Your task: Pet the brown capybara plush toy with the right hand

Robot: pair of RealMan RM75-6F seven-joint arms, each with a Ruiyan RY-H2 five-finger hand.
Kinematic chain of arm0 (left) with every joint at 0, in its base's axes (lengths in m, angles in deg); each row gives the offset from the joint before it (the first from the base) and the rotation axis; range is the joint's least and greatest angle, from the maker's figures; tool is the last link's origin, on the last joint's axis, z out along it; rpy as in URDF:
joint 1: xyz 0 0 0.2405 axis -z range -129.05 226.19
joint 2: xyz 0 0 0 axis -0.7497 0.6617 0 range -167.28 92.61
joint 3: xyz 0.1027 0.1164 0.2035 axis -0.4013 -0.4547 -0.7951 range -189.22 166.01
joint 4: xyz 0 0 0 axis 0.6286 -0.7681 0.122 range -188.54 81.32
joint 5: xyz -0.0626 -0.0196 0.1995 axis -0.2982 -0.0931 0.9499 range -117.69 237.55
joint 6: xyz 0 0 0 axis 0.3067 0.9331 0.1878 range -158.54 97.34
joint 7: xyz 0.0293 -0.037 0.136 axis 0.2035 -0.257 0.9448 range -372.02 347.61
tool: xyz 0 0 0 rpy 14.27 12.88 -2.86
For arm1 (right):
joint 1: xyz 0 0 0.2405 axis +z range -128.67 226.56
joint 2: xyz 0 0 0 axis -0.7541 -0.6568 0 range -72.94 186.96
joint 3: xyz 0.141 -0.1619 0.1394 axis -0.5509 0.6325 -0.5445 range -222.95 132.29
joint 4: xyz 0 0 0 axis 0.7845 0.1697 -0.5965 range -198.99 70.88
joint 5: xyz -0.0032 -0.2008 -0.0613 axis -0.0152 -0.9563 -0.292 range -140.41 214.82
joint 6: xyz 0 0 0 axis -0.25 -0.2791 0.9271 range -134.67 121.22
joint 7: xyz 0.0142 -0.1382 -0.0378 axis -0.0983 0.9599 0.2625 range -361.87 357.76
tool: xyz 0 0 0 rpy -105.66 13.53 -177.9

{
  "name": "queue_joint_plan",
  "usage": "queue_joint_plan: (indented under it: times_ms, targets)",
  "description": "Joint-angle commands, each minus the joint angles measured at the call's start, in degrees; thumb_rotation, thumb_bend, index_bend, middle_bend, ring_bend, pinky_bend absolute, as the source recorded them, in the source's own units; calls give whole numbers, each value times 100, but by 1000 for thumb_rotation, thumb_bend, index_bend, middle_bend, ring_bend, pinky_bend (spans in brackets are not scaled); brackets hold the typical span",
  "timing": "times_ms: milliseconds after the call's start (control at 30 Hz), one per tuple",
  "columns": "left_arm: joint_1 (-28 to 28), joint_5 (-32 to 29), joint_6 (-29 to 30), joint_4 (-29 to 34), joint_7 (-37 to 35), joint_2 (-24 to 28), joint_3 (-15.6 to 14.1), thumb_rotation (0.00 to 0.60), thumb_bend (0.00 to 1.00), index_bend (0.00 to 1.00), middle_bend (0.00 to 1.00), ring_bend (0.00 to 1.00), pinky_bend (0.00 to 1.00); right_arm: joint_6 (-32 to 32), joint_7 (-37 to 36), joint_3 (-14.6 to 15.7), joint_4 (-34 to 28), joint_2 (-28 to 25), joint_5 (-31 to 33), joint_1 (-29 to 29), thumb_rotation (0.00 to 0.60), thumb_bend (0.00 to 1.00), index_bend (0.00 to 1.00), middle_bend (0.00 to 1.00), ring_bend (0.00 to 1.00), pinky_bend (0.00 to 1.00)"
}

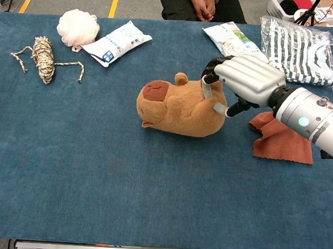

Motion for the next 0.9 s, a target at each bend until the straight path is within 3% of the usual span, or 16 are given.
queue_joint_plan:
  times_ms: [33, 133, 367, 467, 567, 633, 833, 900]
  targets:
    - [-6, -1, 8, 7, -1, 1, 0, 600, 169, 348, 233, 131, 140, -9, -32, 17, -34, -68, -83, 5, 600, 394, 340, 356, 170, 207]
    - [-8, -11, 1, 12, 8, 2, 1, 600, 169, 348, 233, 131, 140, -23, 2, 54, -73, -138, -110, -9, 600, 394, 227, 354, 170, 207]
    - [0, 14, 4, 23, 22, -4, 4, 600, 169, 348, 233, 131, 140, -74, 10, 118, -166, -229, -131, -63, 600, 395, 216, 354, 170, 207]
    - [0, 10, -11, 13, 39, -7, -4, 600, 169, 348, 233, 131, 140, -120, -36, 141, -164, -215, -161, -103, 600, 395, 299, 354, 170, 207]
    - [2, 7, -18, 10, 52, -11, -3, 600, 169, 348, 233, 131, 140, -95, -22, 155, -137, -172, -124, -103, 600, 399, 510, 366, 174, 207]
    - [0, 9, -11, 11, 47, -12, 0, 600, 169, 348, 233, 131, 140, -82, 33, 143, -112, -124, -72, -90, 600, 405, 584, 376, 178, 207]
    - [-16, -11, 1, 17, 30, -1, 3, 600, 169, 348, 233, 131, 140, -74, 58, 82, -111, -54, -40, -43, 600, 406, 621, 382, 180, 207]
    - [-16, -6, 2, 16, 32, -3, 2, 600, 169, 348, 233, 131, 140, -85, 52, 69, -122, -64, -89, -30, 600, 405, 541, 382, 179, 207]
